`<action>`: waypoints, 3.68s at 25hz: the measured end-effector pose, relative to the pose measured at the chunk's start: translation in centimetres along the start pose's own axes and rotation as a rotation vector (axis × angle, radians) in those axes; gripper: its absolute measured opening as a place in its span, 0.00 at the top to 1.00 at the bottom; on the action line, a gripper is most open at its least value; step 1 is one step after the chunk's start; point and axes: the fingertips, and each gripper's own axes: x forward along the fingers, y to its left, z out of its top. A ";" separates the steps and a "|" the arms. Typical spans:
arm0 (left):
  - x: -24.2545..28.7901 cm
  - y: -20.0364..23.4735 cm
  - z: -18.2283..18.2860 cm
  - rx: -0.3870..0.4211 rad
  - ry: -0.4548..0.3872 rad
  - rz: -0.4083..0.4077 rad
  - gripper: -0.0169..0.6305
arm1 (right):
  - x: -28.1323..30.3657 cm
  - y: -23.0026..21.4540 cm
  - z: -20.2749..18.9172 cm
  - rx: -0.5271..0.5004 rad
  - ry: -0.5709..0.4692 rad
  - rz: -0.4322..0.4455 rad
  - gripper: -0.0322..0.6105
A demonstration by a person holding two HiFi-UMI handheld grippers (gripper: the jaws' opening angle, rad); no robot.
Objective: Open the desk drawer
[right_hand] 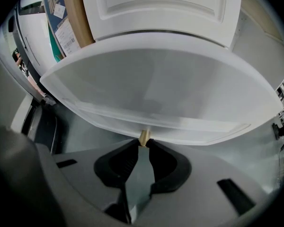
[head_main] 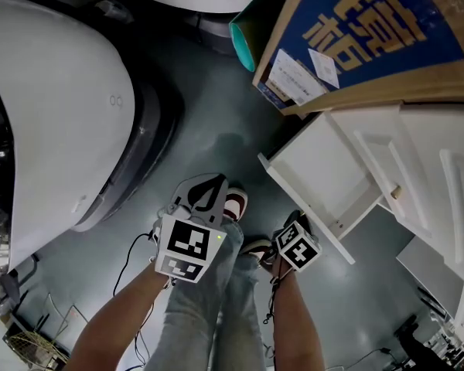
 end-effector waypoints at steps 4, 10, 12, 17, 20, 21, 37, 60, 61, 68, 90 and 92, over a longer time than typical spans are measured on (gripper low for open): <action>0.0 -0.6 0.8 0.009 -0.004 -0.003 0.95 | -0.4 0.2 -0.9 -0.013 0.023 0.012 0.82; 0.2 -1.6 1.4 0.021 -0.006 -0.012 0.95 | -0.9 0.4 -2.0 -0.004 0.044 0.034 0.82; 0.3 -1.9 1.4 0.024 -0.006 -0.015 0.95 | -0.9 0.4 -2.1 -0.005 0.046 0.042 0.82; 0.3 -2.5 1.3 0.028 -0.006 -0.018 0.95 | -0.9 0.4 -2.1 -0.010 0.049 0.051 0.82; 0.4 -2.6 1.2 0.027 -0.003 -0.015 0.95 | -0.9 0.3 -2.1 -0.017 0.056 0.047 0.81; 0.5 -2.6 1.1 0.027 0.000 -0.013 0.95 | -0.9 0.3 -2.2 -0.020 0.058 0.049 0.81; -1.6 -5.6 3.0 0.022 0.033 -0.018 0.95 | -8.0 1.1 -2.1 -0.061 0.087 0.161 0.79; -5.6 -13.5 13.6 0.076 0.035 -0.111 0.95 | -20.8 -2.4 10.1 0.058 -0.072 0.153 0.79; -5.5 -13.4 13.8 0.082 0.037 -0.112 0.95 | -20.8 -2.4 10.6 0.061 -0.076 0.152 0.79; -4.6 -12.5 14.7 0.072 0.047 -0.099 0.95 | -20.2 -2.3 14.9 0.049 -0.112 0.139 0.78; -2.6 -8.0 16.0 -0.035 0.053 -0.060 0.95 | -15.7 -4.2 23.1 0.076 -0.138 0.001 0.77; -2.5 -7.8 16.1 -0.041 0.053 -0.060 0.95 | -15.4 -4.2 23.5 0.072 -0.139 -0.006 0.77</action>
